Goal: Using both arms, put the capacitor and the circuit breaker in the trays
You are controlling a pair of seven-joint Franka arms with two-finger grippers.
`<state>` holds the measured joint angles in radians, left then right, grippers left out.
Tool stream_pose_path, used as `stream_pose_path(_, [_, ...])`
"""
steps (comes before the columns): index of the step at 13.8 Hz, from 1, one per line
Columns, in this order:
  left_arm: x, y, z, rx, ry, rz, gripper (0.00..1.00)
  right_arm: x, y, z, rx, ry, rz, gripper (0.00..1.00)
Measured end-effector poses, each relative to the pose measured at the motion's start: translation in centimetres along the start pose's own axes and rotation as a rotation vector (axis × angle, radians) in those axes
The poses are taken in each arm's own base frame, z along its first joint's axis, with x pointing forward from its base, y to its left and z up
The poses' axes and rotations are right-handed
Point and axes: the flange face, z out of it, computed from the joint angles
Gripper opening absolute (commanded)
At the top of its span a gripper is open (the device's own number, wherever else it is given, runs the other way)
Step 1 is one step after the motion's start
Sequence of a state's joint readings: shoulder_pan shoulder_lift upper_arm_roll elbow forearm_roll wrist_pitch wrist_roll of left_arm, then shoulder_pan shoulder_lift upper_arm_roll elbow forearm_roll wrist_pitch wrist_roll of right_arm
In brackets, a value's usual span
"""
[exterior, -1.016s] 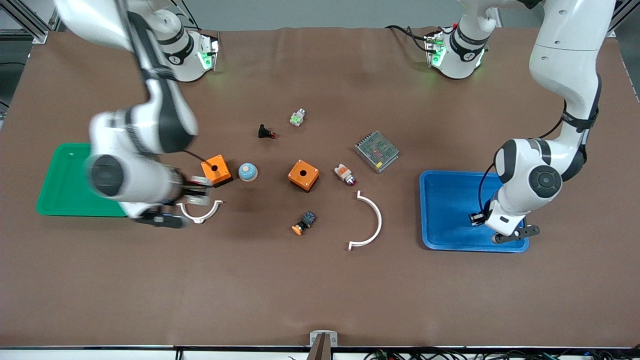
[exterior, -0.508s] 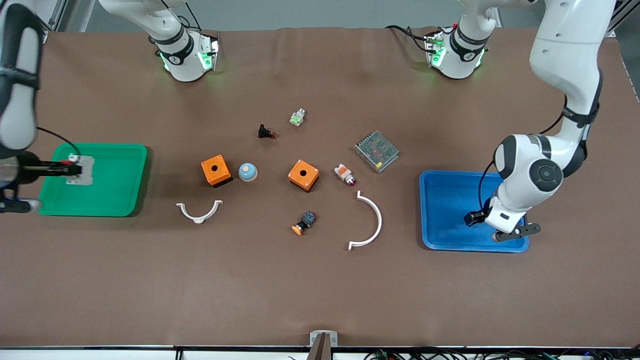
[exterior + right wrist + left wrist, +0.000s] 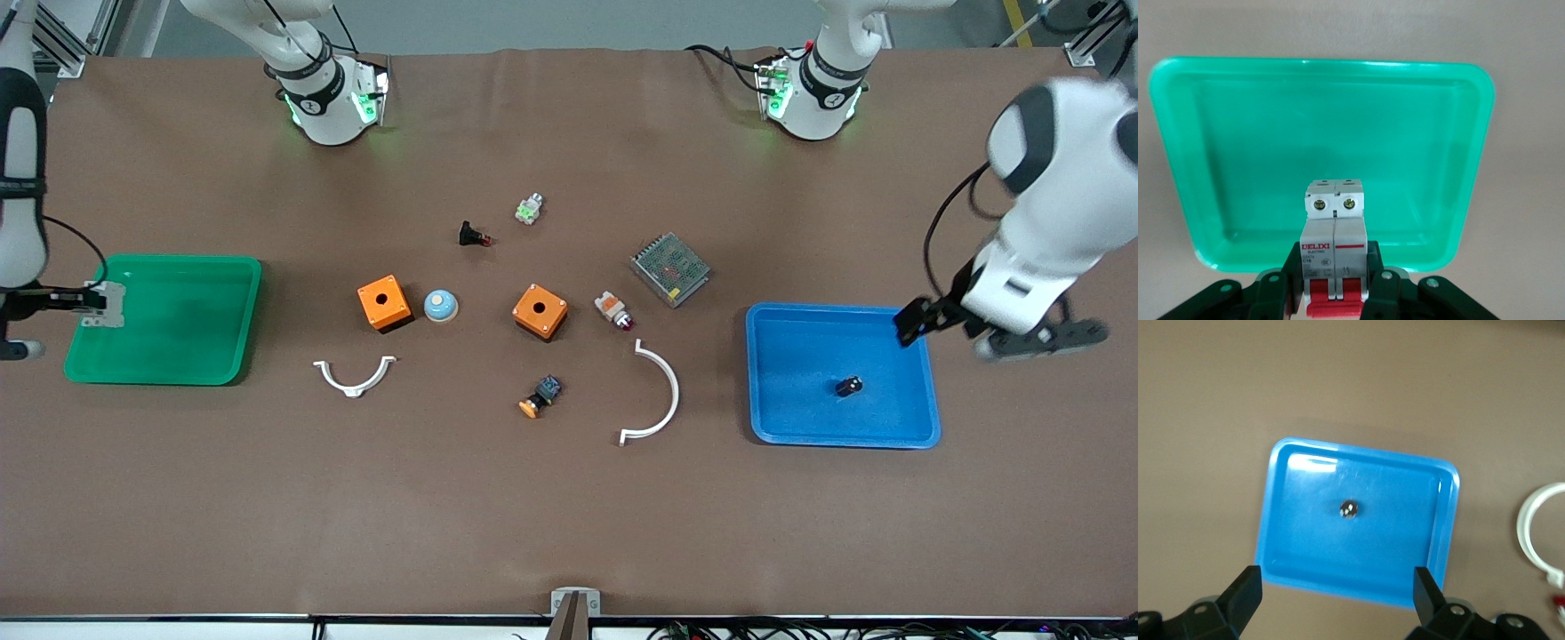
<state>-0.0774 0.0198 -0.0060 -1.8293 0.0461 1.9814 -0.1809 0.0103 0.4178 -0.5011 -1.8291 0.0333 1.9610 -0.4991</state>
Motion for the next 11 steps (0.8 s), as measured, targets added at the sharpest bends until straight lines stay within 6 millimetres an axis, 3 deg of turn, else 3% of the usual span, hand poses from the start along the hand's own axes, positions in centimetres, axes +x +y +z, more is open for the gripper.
stream_pose_path(2, [-1.3, -0.7, -5.4, 0.008, -0.036, 0.038, 1.00, -0.3, -0.4, 3.1, -0.012, 0.015, -0.004, 0.14])
stream_pose_path(5, [-2.3, -1.1, -10.2, 0.009, -0.039, 0.081, 1.00, -0.6, -0.6, 4.9, -0.023, 0.034, -0.005, 0.14])
stream_pose_path(11, [-3.2, -0.6, -11.1, 0.017, -0.069, 0.154, 1.00, -1.1, -0.5, 6.8, -0.012, 0.094, 0.032, 0.14])
